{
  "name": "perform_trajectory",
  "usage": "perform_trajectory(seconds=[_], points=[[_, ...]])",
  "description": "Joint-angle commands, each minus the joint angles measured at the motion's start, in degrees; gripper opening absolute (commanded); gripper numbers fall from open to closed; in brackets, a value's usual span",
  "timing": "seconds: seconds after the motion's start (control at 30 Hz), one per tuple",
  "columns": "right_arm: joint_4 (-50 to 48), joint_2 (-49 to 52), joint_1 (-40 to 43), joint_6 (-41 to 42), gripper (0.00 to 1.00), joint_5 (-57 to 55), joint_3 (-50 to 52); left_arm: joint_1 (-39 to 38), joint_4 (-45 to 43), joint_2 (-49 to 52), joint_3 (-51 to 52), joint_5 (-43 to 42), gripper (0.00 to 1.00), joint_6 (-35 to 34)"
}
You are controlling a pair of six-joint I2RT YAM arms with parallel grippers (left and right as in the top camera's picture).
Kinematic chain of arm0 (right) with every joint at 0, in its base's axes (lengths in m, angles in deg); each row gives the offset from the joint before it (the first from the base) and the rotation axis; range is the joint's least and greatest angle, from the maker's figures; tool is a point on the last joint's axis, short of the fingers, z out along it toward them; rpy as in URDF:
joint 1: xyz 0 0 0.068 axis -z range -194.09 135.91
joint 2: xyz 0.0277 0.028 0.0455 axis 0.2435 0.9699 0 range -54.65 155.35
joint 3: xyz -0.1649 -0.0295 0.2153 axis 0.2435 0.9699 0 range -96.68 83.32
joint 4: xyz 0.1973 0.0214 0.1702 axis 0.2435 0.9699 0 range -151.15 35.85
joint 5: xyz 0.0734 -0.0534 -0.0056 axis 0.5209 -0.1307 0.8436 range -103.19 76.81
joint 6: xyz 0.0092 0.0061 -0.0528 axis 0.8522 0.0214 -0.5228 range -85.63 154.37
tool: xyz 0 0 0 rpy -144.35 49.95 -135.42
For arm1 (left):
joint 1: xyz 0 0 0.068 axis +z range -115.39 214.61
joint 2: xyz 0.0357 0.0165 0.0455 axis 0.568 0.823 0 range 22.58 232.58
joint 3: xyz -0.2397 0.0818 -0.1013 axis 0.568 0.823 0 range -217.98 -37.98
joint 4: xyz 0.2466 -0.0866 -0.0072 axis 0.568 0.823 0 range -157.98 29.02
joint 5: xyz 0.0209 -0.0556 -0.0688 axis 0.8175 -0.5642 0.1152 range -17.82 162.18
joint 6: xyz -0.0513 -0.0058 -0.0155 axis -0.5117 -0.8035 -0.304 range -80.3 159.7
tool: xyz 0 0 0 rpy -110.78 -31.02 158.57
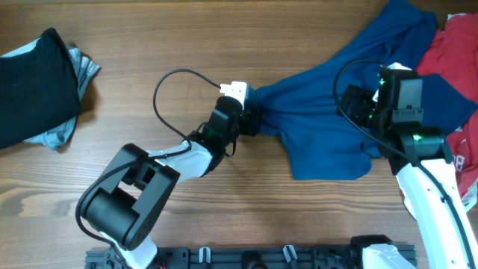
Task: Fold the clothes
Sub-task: 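Grasp the blue shirt edge with the left gripper and drag it left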
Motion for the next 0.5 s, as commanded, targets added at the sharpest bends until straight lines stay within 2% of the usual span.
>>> perform_trajectory(seconds=[0.0,0.03,0.07,0.1,0.2,0.3,0.37,0.47], points=[[0.13,-0.57,0.09,0.46,0.99,0.92,-1.03,0.22,-2.23,2.99,-0.33,1.62,0.31,0.20],[0.24,-0.57,0.09,0.46,1.00,0.92,-1.03,0.22,-2.29,3.08,-0.33,1.55,0.24,0.20],[0.35,-0.57,0.09,0.46,1.00,0.90,-1.03,0.22,-2.32,3.08,-0.33,1.11,0.06,0.20],[0.52,-0.57,0.07,0.44,1.00,0.90,-1.03,0.22,-2.32,2.86,-0.33,-0.17,0.04,0.20],[1.27,-0.57,0.09,0.44,1.00,0.87,-1.03,0.24,-0.85,1.29,-0.33,-2.51,0.04,0.20],[2.64,-0.57,0.09,0.35,0.99,0.63,-1.03,3.34,3.43,-4.46,-0.33,-1.97,0.04,0.22],[2.89,-0.57,0.09,0.35,0.99,0.66,-1.03,12.55,6.34,-12.11,-0.33,0.98,0.04,0.76],[2.86,-0.57,0.09,0.37,0.99,0.68,-1.03,24.83,6.03,-15.85,-2.25,0.96,0.04,1.75]])
